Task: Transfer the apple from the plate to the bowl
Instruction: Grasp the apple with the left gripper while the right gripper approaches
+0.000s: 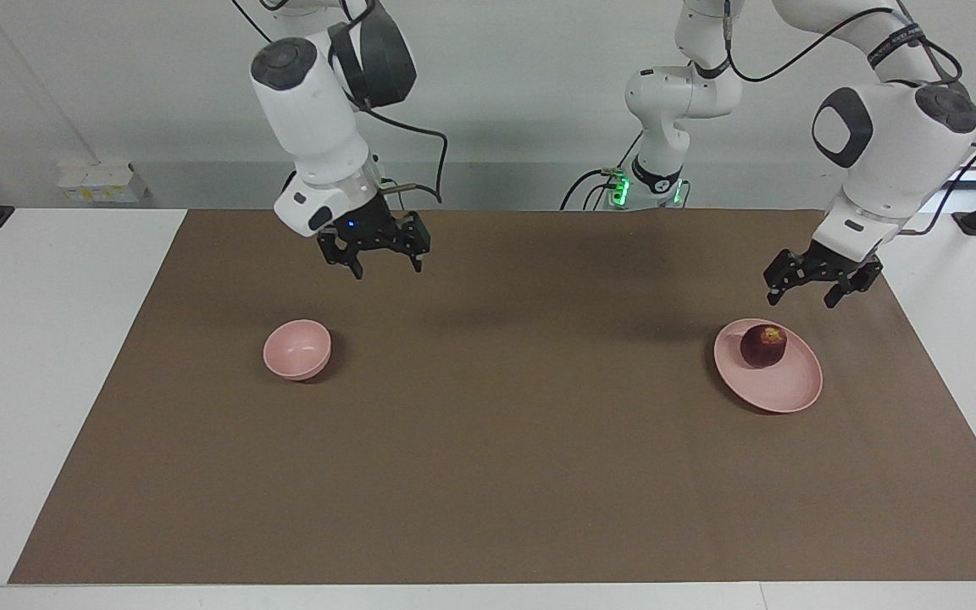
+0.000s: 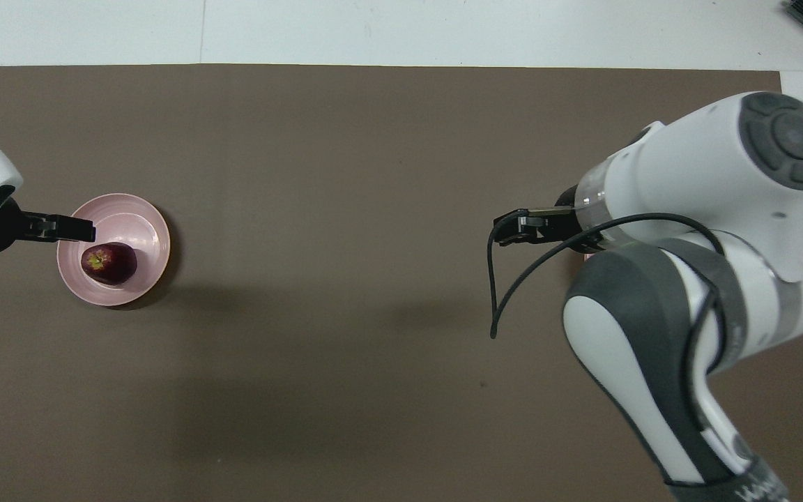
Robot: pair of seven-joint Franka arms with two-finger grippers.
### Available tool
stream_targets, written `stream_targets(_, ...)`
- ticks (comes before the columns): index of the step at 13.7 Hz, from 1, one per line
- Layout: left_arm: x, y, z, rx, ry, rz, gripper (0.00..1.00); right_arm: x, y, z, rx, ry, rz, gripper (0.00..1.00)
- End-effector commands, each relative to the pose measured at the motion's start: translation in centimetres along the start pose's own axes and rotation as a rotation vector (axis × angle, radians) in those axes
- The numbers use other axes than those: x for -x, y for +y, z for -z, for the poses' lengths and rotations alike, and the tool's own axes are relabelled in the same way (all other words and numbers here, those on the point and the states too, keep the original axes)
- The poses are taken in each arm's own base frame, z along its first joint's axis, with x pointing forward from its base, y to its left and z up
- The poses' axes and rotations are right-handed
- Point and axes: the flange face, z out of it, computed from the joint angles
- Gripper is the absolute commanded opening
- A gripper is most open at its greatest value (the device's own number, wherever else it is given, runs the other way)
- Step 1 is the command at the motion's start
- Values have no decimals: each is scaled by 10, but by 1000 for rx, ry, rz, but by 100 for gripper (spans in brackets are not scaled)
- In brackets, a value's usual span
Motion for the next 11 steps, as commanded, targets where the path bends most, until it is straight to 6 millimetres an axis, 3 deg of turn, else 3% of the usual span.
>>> stream_targets(1,9,-14,-48,2,-11,5,100,-6,-24,-25,-21,14,-56,100)
stream_targets(4,17,-15,-91,-9,13,9,100,-2,-36,-47,-70,-25,-105,100)
stream_targets(6,18,-14,-102,-9,9,6,100,-3,-38,-64,-77,-20,-112,100)
stream_targets(9,21,-15,-114,-11,5,9,100,2,-46,-70,-94,-30,-140,100)
stream_targets(11,24,-15,-115,-10,1,7,94,7,-44,-84,-86,-54,-148,100)
